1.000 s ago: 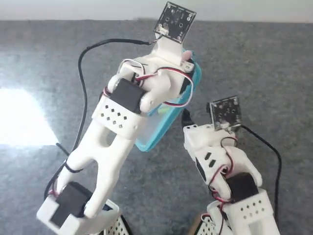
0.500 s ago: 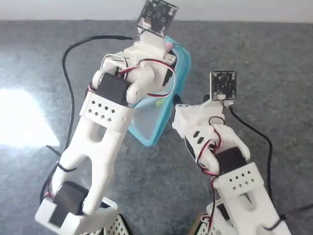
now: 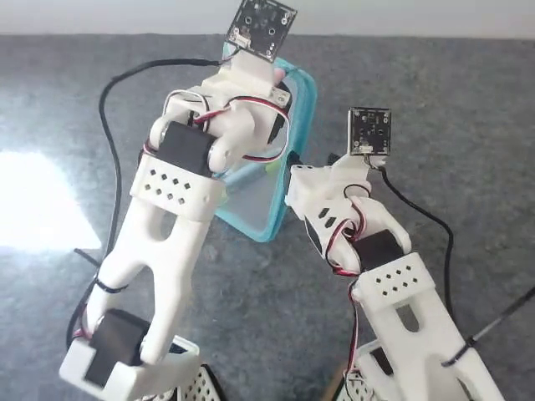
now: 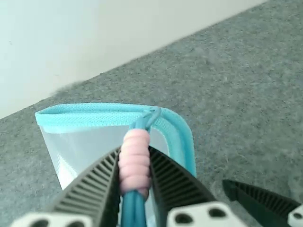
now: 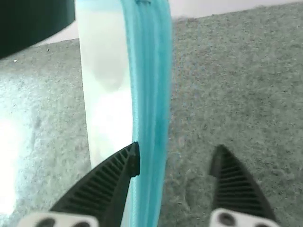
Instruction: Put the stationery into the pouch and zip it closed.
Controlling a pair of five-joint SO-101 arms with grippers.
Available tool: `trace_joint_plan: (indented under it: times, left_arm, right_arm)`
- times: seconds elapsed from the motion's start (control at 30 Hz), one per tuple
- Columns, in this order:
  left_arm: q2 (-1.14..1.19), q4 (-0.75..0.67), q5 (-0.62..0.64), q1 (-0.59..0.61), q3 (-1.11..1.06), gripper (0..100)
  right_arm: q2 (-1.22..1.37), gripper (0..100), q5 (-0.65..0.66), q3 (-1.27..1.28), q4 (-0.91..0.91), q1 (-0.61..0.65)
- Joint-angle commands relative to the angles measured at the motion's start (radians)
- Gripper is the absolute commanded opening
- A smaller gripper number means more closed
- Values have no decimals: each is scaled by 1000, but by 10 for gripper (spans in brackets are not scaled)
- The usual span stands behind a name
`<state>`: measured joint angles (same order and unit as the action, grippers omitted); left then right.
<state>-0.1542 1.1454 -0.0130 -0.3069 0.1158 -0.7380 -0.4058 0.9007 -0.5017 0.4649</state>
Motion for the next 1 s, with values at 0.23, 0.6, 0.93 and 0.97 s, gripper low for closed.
trace_joint_plan:
  times: [0.23,0.6,0.93,0.97]
  left_arm:
    - [-17,28,-9,11,27,12]
    - [-17,41,-9,43,77,12]
    - [-17,49,-11,78,67,12]
    - [-17,48,-11,83,67,12]
  right_arm:
    - [-7,8,192,-58,16,-62]
    - [-156,251,152,-60,-77,18]
    - [-133,288,210,-72,-18,101]
    - [-110,288,210,-83,-7,101]
